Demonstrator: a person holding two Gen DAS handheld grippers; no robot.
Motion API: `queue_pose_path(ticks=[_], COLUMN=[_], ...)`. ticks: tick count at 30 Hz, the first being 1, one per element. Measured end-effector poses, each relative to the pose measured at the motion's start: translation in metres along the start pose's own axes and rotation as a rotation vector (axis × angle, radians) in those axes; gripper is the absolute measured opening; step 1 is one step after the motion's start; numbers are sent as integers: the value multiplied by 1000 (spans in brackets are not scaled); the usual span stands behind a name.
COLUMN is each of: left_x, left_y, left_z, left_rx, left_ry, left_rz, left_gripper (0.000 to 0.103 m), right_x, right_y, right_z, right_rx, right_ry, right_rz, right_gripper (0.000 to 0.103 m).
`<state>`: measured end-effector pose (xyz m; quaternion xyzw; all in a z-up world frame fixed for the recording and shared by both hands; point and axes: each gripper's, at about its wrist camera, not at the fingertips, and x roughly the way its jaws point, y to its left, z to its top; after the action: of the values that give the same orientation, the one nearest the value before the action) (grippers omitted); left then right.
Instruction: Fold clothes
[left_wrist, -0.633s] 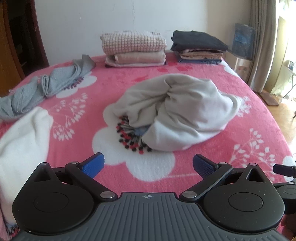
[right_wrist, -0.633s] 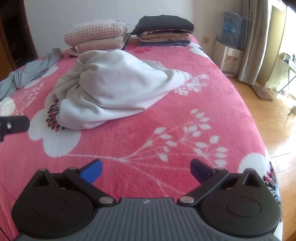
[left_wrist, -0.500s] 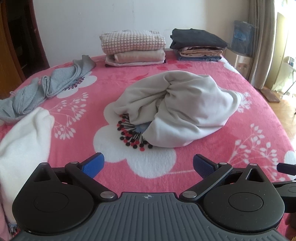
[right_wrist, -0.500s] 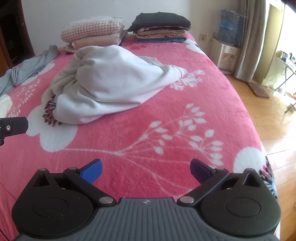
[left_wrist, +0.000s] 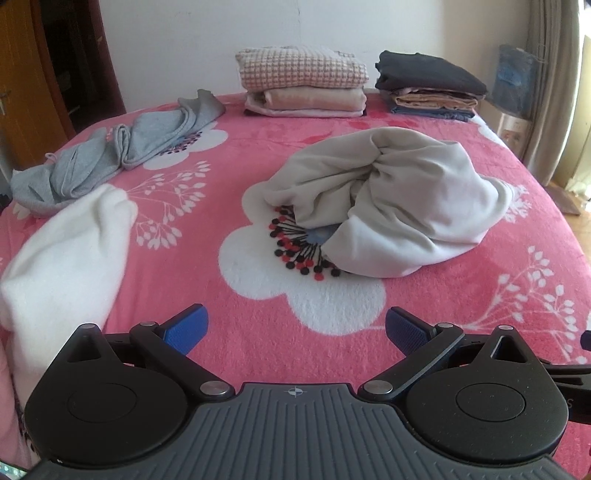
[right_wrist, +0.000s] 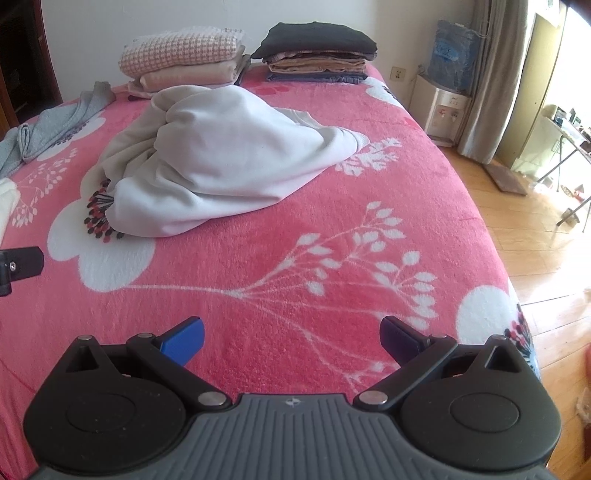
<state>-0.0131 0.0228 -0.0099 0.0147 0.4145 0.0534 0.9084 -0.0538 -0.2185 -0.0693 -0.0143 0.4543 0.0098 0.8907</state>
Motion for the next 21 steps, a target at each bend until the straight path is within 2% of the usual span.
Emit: queue_pose_path(ticks=[4,21], left_x=[4,3], left_y=[1,-2], left_z=[-2,-3], left_rx=[-5,-3], left_ry=[21,20], left_rz=[-3,21], left_gripper=[103,103], right_x=[-2,-3], right_y=[2,0], right_z=[0,-1], right_rx=[-2,9], right_ry=[-5,-2], right_rz=[-6,-8], right_gripper=[103,103])
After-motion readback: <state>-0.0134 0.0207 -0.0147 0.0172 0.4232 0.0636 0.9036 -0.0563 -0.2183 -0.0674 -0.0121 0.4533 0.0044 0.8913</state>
